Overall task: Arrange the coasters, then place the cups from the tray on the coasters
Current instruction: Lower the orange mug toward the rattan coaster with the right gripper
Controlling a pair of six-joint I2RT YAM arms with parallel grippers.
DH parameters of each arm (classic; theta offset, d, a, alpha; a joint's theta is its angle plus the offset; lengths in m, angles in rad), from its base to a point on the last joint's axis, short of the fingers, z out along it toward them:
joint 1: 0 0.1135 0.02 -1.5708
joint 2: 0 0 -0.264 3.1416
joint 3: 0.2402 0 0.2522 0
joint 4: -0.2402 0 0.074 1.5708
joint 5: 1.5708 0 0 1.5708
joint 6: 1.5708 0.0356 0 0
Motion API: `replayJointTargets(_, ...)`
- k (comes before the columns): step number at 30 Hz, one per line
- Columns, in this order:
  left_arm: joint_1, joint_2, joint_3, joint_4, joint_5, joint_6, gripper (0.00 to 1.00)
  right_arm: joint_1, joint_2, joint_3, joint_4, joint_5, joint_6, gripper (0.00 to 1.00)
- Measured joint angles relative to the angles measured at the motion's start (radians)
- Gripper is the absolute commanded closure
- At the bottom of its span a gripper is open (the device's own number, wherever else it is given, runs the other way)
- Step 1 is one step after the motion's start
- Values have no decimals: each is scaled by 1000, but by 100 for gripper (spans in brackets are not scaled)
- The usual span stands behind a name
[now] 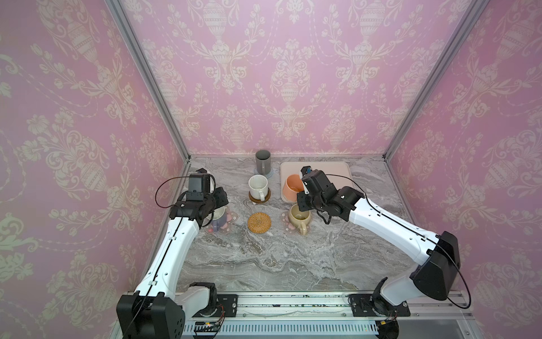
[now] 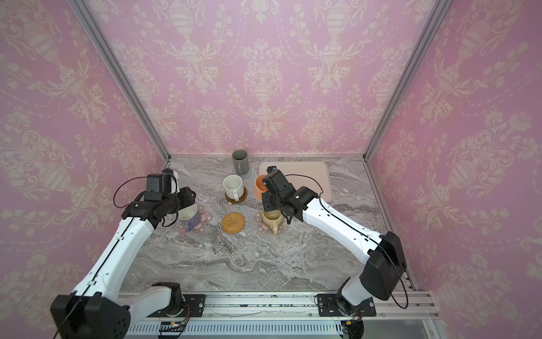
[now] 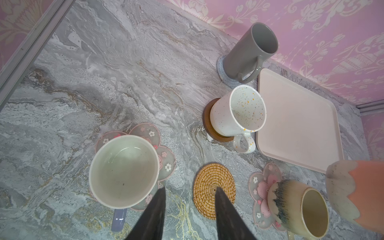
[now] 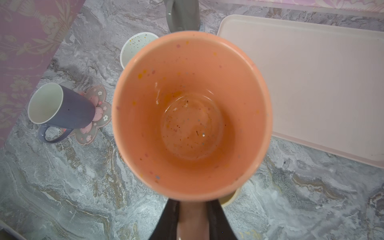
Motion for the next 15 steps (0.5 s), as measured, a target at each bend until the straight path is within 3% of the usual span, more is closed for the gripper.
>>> replayJointTargets(15,0,-57,-50,-14,24,0,58,275,172,55,12,108,192,100)
